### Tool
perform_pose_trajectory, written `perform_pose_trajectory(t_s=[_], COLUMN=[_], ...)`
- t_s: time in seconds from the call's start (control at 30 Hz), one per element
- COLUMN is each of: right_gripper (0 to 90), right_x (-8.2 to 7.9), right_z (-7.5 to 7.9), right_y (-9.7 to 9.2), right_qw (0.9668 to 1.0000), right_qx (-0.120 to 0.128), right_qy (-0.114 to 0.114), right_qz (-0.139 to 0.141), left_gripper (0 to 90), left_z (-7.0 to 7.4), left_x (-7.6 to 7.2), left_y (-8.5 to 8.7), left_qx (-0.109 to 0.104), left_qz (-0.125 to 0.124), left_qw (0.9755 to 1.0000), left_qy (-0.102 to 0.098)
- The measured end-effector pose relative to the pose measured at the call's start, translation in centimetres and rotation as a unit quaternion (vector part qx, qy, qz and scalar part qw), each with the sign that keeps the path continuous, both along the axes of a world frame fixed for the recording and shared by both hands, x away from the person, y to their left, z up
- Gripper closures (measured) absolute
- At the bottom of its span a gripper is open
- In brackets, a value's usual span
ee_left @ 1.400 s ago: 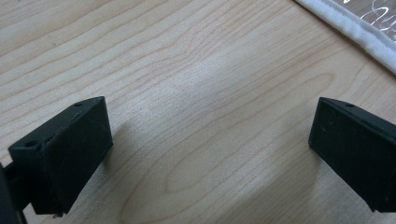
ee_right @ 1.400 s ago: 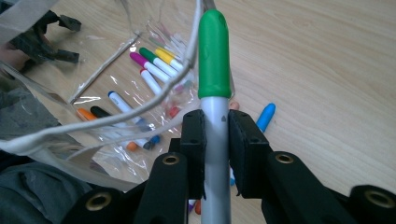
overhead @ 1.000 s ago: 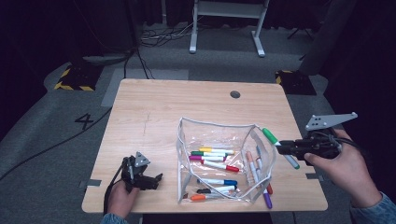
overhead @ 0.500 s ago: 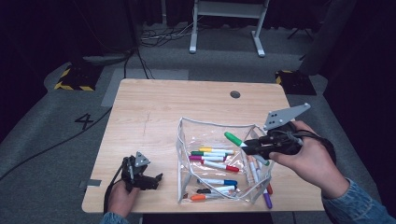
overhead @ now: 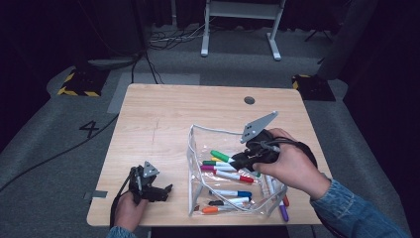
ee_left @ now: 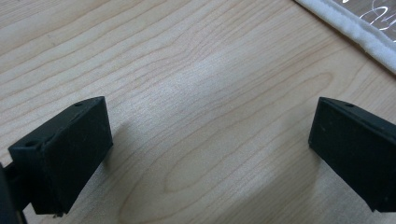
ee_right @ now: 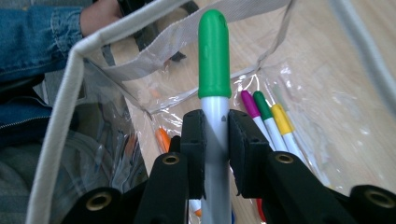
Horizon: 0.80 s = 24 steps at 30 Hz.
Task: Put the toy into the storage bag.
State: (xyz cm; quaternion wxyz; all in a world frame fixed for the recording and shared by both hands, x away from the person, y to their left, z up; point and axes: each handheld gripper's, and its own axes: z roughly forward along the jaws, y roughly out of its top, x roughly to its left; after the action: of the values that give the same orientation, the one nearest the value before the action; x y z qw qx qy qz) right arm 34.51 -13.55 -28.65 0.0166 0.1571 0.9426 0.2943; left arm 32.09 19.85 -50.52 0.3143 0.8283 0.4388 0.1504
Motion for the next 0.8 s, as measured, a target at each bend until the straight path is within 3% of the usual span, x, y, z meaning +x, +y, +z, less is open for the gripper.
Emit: perform_pose_trajectory(t_s=[0.17, 0.27, 0.5, 0.8], right_gripper=[76.8, 76.8, 76.8, 76.8], right_x=[0.6, 0.9, 0.8, 1.1], right_z=[-1.5, -3.4, -5.7, -7.9], right_y=[0.9, 1.7, 2.5, 3.5], right_qw=[0.9997, 0.9986, 0.9955, 0.9887], right_qx=[-0.018, -0.041, -0.075, -0.126], right_qy=[0.015, 0.027, 0.045, 0.059], right_qz=[0.006, 0.017, 0.037, 0.054], left_gripper=[0.0, 0.0, 0.0, 0.0], left_z=[0.0, 0.0, 0.0, 0.0], left_x=[0.0, 0.0, 0.0, 0.0], left_y=[0.0, 0.0, 0.0, 0.0], left_qx=[0.001, -0.001, -0.001, -0.001], left_qz=[0.000, 0.000, 0.001, 0.000], left_qw=[1.0000, 1.0000, 1.0000, 1.0000], left_qy=[0.000, 0.000, -0.001, 0.000])
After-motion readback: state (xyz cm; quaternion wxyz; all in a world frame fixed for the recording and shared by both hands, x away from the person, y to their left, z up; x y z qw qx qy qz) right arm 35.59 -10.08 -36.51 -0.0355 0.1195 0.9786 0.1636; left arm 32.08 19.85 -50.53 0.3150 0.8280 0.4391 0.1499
